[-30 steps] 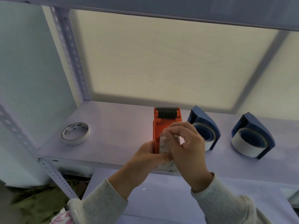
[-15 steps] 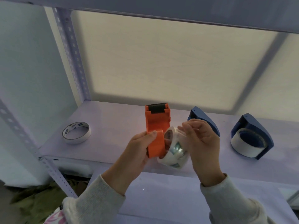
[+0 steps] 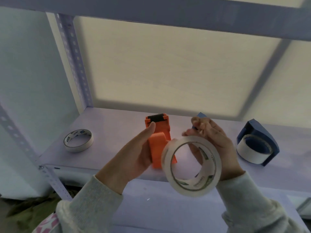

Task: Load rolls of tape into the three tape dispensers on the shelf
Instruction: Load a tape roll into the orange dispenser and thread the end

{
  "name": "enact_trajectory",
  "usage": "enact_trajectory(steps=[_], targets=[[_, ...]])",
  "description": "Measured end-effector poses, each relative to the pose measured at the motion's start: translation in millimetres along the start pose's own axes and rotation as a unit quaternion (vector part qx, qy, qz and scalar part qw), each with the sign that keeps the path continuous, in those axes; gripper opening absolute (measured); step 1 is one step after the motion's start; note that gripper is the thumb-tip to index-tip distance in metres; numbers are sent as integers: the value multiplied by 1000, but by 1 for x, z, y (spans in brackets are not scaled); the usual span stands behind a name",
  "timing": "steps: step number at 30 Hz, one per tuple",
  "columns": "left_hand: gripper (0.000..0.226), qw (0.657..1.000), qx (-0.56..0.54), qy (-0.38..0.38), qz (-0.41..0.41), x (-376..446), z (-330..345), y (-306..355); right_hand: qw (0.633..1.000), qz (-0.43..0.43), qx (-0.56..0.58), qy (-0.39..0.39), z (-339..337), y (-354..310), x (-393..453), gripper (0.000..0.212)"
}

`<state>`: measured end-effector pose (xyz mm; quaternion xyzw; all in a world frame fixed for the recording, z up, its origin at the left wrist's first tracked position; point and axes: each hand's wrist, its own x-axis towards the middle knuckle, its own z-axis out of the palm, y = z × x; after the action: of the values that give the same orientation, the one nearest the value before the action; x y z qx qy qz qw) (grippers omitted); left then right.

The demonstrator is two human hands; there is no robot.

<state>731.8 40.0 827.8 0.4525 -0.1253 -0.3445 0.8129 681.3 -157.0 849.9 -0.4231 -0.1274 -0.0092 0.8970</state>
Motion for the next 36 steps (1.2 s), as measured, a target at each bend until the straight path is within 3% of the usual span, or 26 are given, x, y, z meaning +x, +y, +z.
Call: enact_trajectory(steps=[2,4,6,11,15,22,25,29,36], targets=[[73,996,11,-76,-46,-3,3,-2,1000,9,10,-28,7,6,7,26],[65,989,-1,-131,-72,-6,3,-3,999,26,0,-36,10,9,13,29],[58,985,-18,-150,-81,-9,0,-6,999,39,-23,-25,10,10,16,33],[41,982,14,-181,-42,-13,0,-6,993,-2,-121,-3,14,14,14,10],[38,987,53,-151,-1,-15,4,-6,966,-60,-249,-21,17,7,16,11],[46,989,82,-120,36,-20,4,-8,921,-51,-384,-32,24,-3,15,14],[56,990,100,-87,35,-20,5,-8,869,-71,-489,0,29,-6,12,26],[41,986,153,-43,57,-22,11,-12,816,-75,-573,17,26,-1,10,5],[47,959,243,82,125,-19,21,-18,853,-55,-511,87,25,2,3,14]])
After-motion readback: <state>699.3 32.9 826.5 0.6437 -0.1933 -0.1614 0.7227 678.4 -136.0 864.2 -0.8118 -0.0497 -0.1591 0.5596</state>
